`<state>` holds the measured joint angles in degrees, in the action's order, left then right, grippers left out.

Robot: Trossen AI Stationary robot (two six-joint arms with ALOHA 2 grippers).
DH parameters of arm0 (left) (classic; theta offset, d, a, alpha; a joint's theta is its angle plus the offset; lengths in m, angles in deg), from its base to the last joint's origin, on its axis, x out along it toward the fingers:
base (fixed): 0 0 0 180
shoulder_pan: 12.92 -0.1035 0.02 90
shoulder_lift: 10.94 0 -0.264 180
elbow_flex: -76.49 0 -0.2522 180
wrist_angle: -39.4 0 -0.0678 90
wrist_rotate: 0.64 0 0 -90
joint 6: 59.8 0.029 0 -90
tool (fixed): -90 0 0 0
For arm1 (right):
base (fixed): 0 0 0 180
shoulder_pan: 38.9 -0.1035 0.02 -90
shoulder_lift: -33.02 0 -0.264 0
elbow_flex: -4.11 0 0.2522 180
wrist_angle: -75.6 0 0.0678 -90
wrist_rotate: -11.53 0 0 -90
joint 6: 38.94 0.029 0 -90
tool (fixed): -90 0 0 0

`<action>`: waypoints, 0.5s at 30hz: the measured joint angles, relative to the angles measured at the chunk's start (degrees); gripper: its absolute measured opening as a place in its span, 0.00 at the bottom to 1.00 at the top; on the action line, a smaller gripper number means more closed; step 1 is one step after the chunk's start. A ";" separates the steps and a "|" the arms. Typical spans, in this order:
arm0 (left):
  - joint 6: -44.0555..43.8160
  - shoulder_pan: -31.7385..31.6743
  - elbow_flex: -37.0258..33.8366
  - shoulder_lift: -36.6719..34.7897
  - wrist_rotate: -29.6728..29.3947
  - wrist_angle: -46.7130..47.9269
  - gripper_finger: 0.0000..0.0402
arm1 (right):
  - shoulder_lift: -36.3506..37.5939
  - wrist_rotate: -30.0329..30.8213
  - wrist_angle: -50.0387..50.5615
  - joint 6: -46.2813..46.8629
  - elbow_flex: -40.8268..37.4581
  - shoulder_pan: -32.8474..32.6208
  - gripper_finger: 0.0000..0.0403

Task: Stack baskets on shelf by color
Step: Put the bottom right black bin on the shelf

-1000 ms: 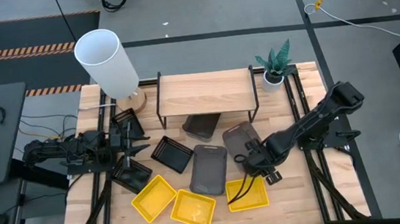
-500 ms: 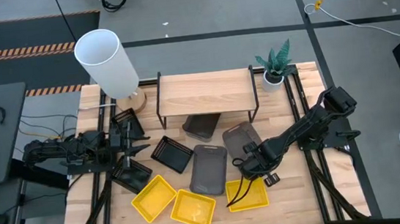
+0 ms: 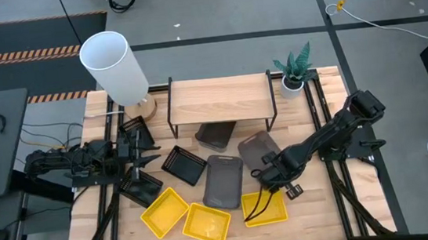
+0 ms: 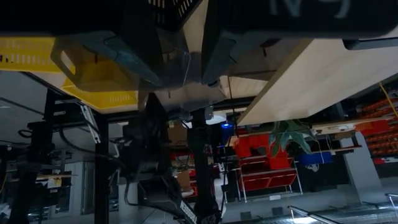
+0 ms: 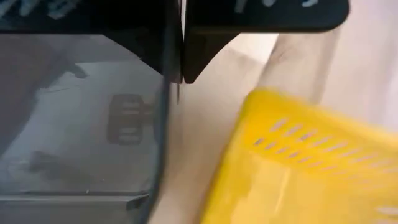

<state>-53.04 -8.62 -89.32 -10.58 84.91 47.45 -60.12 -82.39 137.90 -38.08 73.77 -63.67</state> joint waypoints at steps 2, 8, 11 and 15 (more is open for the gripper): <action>-0.01 0.00 0.02 0.00 0.00 0.00 0.28 | 1.67 -1.08 2.54 -0.93 1.06 -0.02 0.02; -0.02 0.02 0.00 0.00 0.00 0.00 0.28 | 8.39 -2.14 8.62 0.35 5.87 0.10 0.03; -0.02 0.00 0.02 0.00 0.00 0.00 0.28 | 11.86 -5.98 12.23 0.45 9.39 0.36 0.02; 0.00 0.00 0.02 0.00 0.00 0.00 0.28 | 16.09 -7.33 16.01 0.46 15.20 0.55 0.01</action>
<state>-53.04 -8.62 -89.30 -10.58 84.91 47.45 -44.03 -89.72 153.91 -37.62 88.97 -63.13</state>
